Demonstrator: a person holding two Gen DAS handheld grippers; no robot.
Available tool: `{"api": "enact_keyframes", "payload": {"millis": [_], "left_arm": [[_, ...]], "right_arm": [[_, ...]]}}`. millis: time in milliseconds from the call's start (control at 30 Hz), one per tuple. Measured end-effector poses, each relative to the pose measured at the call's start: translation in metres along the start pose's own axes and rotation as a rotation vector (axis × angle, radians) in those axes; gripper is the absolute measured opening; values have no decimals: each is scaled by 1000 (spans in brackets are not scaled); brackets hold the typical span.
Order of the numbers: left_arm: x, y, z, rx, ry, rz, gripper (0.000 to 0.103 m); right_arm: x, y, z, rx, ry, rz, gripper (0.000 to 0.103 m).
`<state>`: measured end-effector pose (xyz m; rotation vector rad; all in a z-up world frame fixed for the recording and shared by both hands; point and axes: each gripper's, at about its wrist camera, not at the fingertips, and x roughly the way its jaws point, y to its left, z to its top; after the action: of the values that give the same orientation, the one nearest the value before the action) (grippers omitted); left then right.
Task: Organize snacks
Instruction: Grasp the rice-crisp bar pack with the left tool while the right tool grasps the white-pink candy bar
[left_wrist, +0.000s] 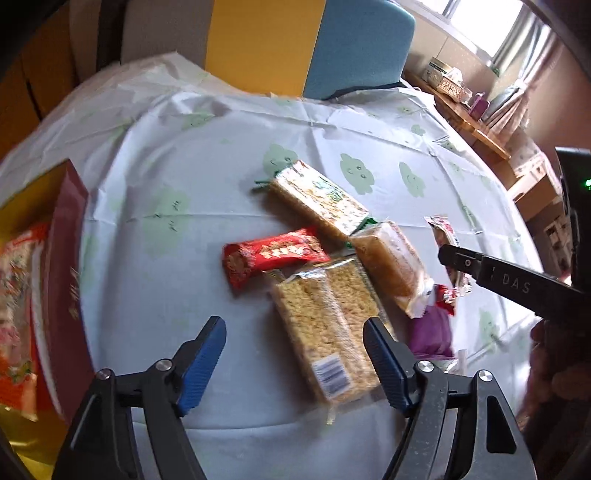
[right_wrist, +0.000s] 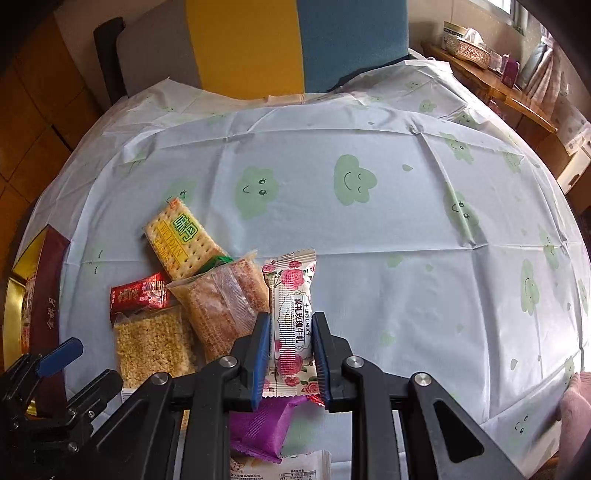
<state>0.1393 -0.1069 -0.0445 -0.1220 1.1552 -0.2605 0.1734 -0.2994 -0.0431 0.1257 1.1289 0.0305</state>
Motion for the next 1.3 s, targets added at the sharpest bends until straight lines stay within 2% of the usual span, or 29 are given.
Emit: {"api": "enact_keyframes", "payload": {"millis": [67, 167, 233, 367, 467, 700, 767, 867, 1100, 1300], "left_arm": [[10, -12, 3, 18, 36, 15, 83], [30, -31, 7, 88, 73, 71, 84], [40, -39, 10, 97, 99, 46, 85], [54, -44, 12, 110, 120, 90, 89], [55, -45, 10, 134, 96, 84, 89], [37, -28, -9, 187, 33, 64, 79], [31, -18, -14, 183, 26, 63, 79], [21, -3, -23, 178, 7, 74, 79], [8, 18, -36, 147, -24, 86, 80], [8, 21, -38, 143, -33, 87, 80]], "right_arm": [[-1, -6, 3, 28, -1, 9, 22], [-1, -11, 2, 53, 5, 18, 22], [-1, -16, 1, 75, 15, 19, 22], [3, -26, 3, 120, 27, 16, 22], [8, -29, 3, 131, 41, 0, 25], [21, -31, 4, 146, 76, -1, 26], [23, -35, 4, 166, 80, -11, 33], [24, -44, 6, 216, 70, -1, 37], [22, -55, -2, 266, 96, -30, 37], [19, -66, -11, 319, 105, -10, 37]]}}
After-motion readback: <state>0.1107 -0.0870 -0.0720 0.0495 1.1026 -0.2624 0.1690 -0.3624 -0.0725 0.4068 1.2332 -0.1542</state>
